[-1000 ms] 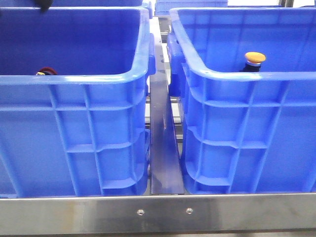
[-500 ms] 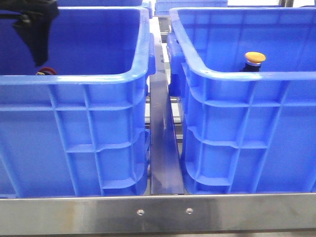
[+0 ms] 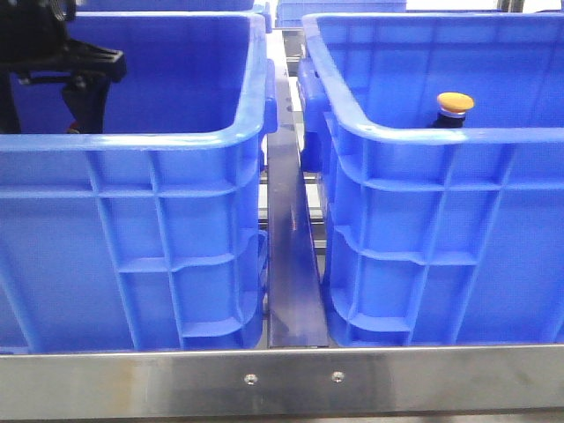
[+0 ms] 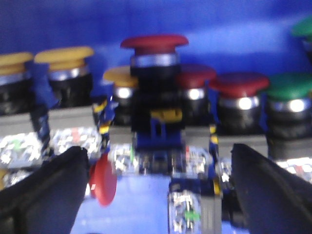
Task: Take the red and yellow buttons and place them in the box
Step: 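Grasp a red-capped button with the left gripper and lift it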
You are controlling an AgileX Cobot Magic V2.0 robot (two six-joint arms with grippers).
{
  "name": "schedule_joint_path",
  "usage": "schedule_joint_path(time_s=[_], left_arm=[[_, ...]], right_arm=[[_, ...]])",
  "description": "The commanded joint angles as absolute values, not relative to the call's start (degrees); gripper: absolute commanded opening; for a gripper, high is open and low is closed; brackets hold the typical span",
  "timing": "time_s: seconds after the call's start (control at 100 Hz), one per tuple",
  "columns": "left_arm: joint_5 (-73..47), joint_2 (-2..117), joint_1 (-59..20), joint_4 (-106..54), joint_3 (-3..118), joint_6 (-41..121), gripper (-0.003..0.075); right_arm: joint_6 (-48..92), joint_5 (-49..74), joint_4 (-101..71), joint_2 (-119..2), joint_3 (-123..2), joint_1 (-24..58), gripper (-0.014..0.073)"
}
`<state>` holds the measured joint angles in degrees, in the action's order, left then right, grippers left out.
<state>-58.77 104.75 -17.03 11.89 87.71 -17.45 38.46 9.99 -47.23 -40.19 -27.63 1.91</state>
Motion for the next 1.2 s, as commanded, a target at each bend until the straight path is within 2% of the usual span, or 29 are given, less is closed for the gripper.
schedule_joint_path(time_s=[0.0, 0.15, 0.26, 0.46, 0.58, 0.85, 1.19], left_arm=[[-56.3, 103.3, -16.7, 12.0, 89.6, -18.1, 0.0563], [-54.0, 104.2, -16.7, 11.9, 89.6, -18.1, 0.0560], [-52.6, 104.2, -16.7, 11.8, 89.6, -18.1, 0.0510], [-52.6, 104.2, -16.5, 11.6, 89.6, -18.1, 0.0253], [-52.6, 104.2, -16.3, 12.0, 89.6, -18.1, 0.0176], [-52.6, 102.7, -16.4, 12.2, 89.5, -18.1, 0.0172], [-49.5, 91.7, -18.8, 10.7, 83.7, -18.1, 0.0171]], right_arm=[[38.9, 6.6, -47.3, -39.8, -29.1, 1.5, 0.0526], [38.9, 6.6, -47.3, -39.8, -29.1, 1.5, 0.0526], [38.9, 6.6, -47.3, -39.8, -29.1, 1.5, 0.0526], [38.9, 6.7, -47.3, -39.8, -29.1, 1.5, 0.0526], [38.9, 6.7, -47.3, -39.8, -29.1, 1.5, 0.0526], [38.9, 6.7, -47.3, -39.8, -29.1, 1.5, 0.0526], [38.9, 6.7, -47.3, -39.8, -29.1, 1.5, 0.0526]])
